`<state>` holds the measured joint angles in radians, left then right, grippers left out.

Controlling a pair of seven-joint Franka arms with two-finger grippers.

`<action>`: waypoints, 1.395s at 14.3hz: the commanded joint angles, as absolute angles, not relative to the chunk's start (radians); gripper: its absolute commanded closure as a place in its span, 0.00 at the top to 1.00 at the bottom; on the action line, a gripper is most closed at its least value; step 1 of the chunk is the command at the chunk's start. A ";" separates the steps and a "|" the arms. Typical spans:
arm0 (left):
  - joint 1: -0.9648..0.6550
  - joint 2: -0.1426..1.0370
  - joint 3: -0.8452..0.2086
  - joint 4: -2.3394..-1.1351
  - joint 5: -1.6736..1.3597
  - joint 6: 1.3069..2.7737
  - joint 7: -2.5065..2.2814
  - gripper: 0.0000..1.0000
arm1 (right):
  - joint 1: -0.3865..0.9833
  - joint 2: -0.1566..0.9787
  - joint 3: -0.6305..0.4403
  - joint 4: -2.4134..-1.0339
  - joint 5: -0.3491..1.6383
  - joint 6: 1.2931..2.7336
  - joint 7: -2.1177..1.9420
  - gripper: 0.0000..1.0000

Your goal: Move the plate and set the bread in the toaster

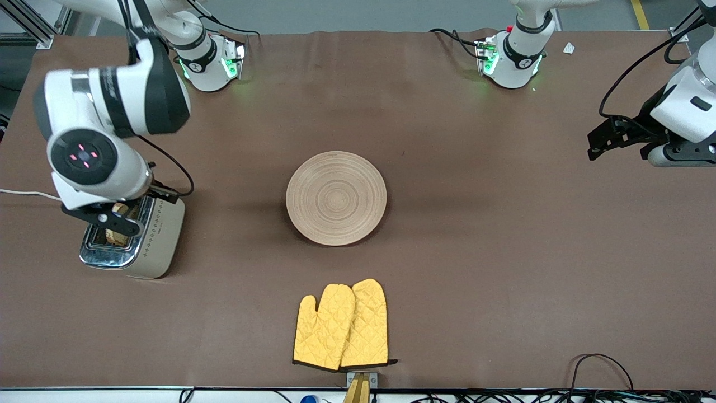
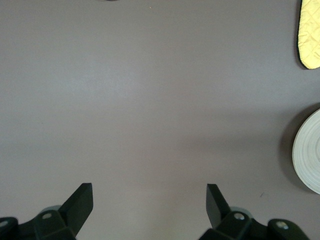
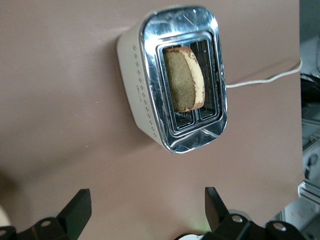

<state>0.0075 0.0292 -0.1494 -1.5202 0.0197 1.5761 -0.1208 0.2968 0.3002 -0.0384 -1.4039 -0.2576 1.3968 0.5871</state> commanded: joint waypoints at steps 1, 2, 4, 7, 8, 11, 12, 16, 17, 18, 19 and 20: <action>0.012 0.014 -0.149 -1.522 0.021 1.563 -0.112 1.00 | 0.269 0.218 -0.032 -1.434 -0.180 1.413 0.554 1.00; 0.012 0.014 -0.149 -1.522 0.021 1.563 -0.112 1.00 | 0.234 0.186 -0.032 -1.437 -0.154 1.442 0.529 1.00; 0.012 0.014 -0.149 -1.522 0.021 1.563 -0.112 1.00 | 0.134 0.147 -0.032 -1.439 -0.077 1.476 0.351 1.00; 0.012 0.012 -0.147 -1.514 0.017 1.563 -0.112 1.00 | -0.041 0.117 -0.034 -1.448 0.031 1.483 0.098 1.00; 0.012 0.012 -0.146 -1.514 0.018 1.565 -0.112 1.00 | -0.076 0.115 -0.032 -1.448 0.031 1.480 0.037 1.00; 0.014 0.012 -0.144 -1.511 0.018 1.568 -0.112 1.00 | -0.106 0.103 -0.034 -1.448 0.032 1.470 -0.012 1.00; 0.014 0.012 -0.144 -1.511 0.020 1.569 -0.112 1.00 | -0.104 0.101 -0.032 -1.448 0.032 1.465 -0.012 1.00; 0.034 0.014 -0.144 -1.511 0.020 1.568 -0.106 1.00 | -0.086 0.011 -0.025 -1.584 0.034 1.523 -0.011 1.00; 0.034 0.012 -0.144 -1.511 0.020 1.566 -0.106 1.00 | -0.080 -0.032 -0.025 -1.647 0.034 1.567 -0.011 1.00; 0.034 0.012 -0.144 -1.511 0.020 1.565 -0.104 1.00 | -0.078 -0.046 -0.025 -1.670 0.034 1.580 -0.011 1.00; 0.035 0.012 -0.144 -1.511 0.020 1.565 -0.103 1.00 | -0.077 -0.044 -0.025 -1.667 0.034 1.582 -0.011 1.00; 0.035 0.012 -0.144 -1.509 0.020 1.565 -0.101 1.00 | -0.077 -0.043 -0.025 -1.664 0.034 1.582 -0.009 1.00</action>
